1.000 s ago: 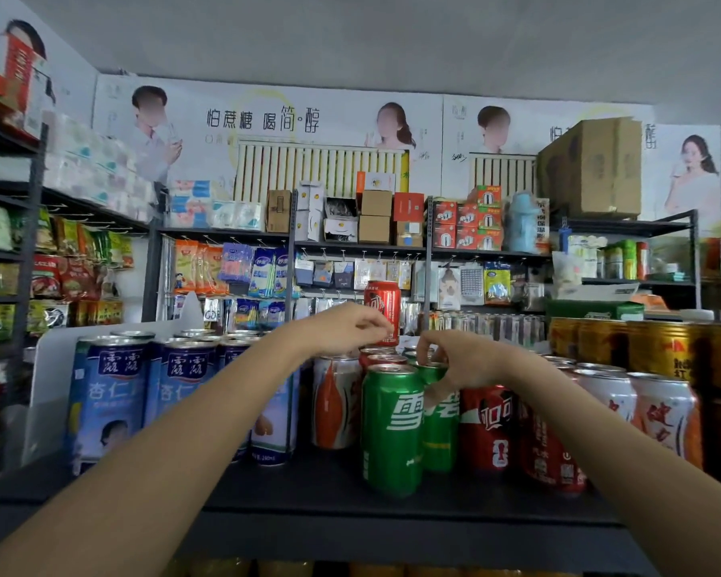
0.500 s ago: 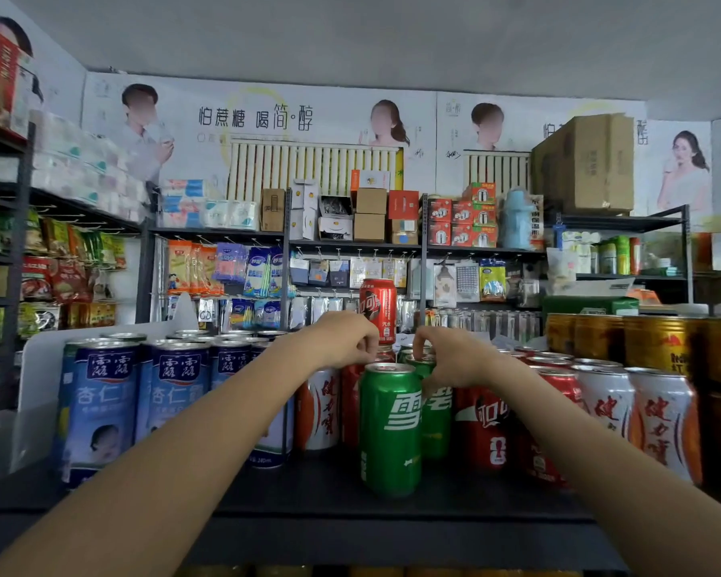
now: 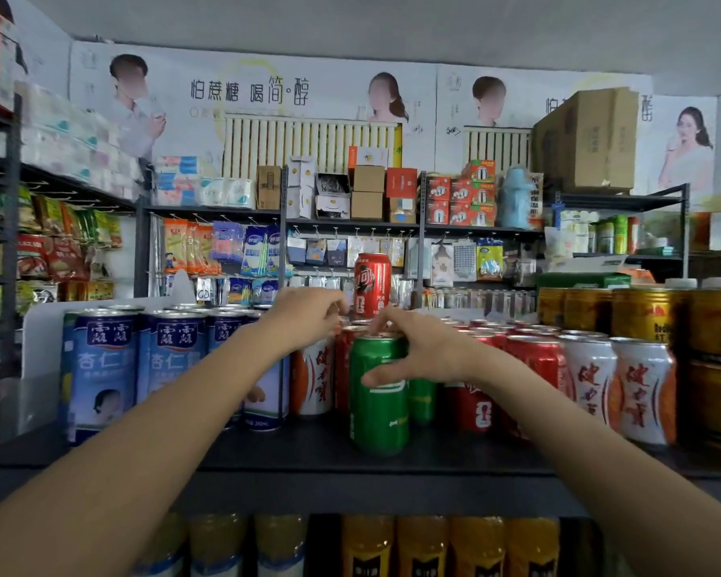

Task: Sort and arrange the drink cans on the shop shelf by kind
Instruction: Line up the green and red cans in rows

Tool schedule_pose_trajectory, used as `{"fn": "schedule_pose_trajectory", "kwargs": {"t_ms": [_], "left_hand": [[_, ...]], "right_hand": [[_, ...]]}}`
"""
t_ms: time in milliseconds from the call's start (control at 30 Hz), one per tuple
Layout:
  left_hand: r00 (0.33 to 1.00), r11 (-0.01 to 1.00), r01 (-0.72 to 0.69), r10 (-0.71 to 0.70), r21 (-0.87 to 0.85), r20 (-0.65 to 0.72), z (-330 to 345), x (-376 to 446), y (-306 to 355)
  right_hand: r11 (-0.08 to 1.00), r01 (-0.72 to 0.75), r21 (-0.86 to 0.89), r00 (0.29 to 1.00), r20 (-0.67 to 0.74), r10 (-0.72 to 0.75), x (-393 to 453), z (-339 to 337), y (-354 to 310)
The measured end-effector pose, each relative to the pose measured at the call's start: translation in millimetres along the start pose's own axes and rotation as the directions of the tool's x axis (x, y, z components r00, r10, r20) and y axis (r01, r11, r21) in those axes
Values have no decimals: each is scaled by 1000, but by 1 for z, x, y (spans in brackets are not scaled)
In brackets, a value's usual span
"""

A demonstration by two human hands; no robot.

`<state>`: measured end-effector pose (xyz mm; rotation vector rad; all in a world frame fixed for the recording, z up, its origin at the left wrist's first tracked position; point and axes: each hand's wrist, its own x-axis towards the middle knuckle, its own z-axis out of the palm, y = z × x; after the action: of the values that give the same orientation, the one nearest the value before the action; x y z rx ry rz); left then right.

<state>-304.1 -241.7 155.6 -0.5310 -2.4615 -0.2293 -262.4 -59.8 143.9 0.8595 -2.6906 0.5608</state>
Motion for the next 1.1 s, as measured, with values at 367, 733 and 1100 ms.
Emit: {"fn": "schedule_pose_trajectory", "kwargs": {"t_ms": [367, 733, 1100], "left_hand": [[997, 967, 62, -70, 247, 24, -2, -3, -13], [995, 984, -9, -10, 176, 103, -11, -11, -15], [999, 1000, 29, -28, -7, 26, -34, -23, -43]], "right_hand": [[904, -152, -399, 979, -188, 82, -21, -8, 21], [886, -21, -463, 942, -306, -138, 6, 29, -18], [975, -69, -213, 994, 67, 85, 77, 22, -39]]}}
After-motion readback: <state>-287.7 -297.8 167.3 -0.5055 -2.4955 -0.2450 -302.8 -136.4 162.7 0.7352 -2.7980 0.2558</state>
